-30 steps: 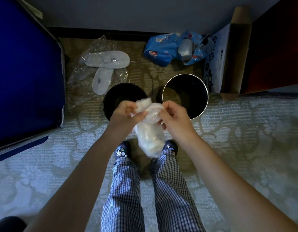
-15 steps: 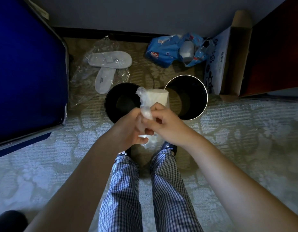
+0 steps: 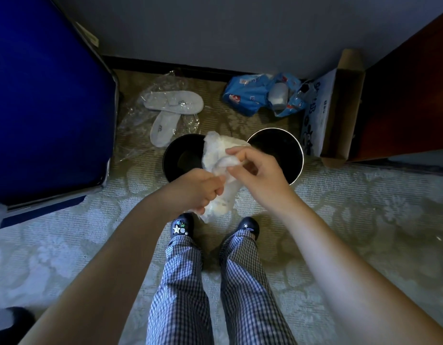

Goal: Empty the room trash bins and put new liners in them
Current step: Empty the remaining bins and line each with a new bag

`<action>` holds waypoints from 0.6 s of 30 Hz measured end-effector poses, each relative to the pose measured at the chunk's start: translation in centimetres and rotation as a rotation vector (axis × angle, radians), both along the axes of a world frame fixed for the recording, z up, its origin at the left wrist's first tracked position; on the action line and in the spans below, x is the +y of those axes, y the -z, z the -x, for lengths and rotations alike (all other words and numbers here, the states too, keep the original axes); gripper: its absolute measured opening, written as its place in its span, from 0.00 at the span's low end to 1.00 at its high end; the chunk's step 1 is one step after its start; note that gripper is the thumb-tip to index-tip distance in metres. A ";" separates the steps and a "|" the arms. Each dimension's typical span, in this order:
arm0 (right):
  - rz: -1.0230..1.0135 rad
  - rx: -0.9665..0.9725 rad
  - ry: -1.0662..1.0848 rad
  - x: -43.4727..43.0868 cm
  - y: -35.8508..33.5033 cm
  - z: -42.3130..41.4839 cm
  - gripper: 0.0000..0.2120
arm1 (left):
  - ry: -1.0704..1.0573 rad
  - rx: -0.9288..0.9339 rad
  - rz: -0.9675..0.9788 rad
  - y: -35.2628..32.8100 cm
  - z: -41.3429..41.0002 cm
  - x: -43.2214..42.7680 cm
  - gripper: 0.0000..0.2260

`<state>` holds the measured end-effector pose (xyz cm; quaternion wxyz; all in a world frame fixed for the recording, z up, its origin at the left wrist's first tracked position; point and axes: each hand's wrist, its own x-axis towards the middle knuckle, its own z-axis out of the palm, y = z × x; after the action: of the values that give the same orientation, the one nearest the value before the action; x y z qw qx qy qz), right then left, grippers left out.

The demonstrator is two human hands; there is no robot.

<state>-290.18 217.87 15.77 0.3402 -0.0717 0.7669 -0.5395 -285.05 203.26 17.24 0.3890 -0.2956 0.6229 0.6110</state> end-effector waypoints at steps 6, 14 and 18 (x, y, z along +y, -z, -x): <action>-0.046 -0.215 -0.157 -0.1 -2.2 -0.4 0.09 | 0.095 0.101 0.152 -2.6 -0.7 0.5 0.16; -0.043 -0.118 -0.400 1.2 -6.6 0.9 0.11 | 0.103 0.240 0.336 -7.0 -3.1 -0.8 0.14; -0.126 0.034 -0.543 1.6 -8.4 1.4 0.10 | 0.042 0.241 0.352 -9.0 -5.3 -2.3 0.12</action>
<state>-291.63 219.44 24.15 0.4632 -0.2623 0.7571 -0.3787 -279.80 200.95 26.29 0.2665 -0.2707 0.7682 0.5154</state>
